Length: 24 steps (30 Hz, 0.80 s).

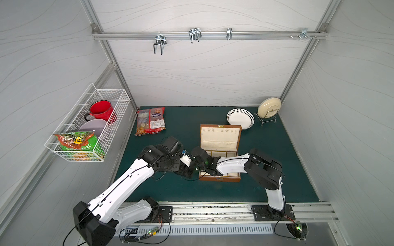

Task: Put jewelry chain into jewelry box
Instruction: Pick up the necklace from the center of the board.

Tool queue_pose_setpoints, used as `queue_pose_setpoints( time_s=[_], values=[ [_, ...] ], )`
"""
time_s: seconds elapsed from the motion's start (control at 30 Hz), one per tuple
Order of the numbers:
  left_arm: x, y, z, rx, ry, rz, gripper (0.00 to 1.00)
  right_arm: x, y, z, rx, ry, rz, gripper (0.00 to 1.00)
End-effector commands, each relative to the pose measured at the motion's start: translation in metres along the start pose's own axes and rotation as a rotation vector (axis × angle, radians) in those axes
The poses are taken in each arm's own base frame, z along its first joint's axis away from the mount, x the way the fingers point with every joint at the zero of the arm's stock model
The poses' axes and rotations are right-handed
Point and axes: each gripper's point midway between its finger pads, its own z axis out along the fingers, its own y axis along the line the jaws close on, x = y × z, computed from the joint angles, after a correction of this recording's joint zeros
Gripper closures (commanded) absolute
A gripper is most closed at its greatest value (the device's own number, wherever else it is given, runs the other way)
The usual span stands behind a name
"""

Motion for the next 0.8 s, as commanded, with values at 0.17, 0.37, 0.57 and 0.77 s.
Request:
queue_pose_setpoints(
  time_s=[0.17, 0.37, 0.57, 0.77],
  values=[
    [-0.009, -0.007, -0.012, 0.041, -0.038, -0.007, 1.00, -0.014, -0.004, 0.004, 0.011, -0.051, -0.013, 0.68],
    [-0.009, -0.006, -0.011, 0.039, -0.035, -0.011, 1.00, -0.016, -0.002, 0.004, 0.001, -0.062, -0.015, 0.81],
    [-0.008, -0.005, -0.010, 0.034, -0.036, -0.005, 1.00, -0.015, -0.003, 0.000, 0.008, -0.059, -0.012, 0.91],
    [-0.008, -0.003, -0.011, 0.022, -0.045, -0.002, 1.00, -0.014, -0.003, -0.006, 0.020, -0.050, -0.016, 1.00]
  ],
)
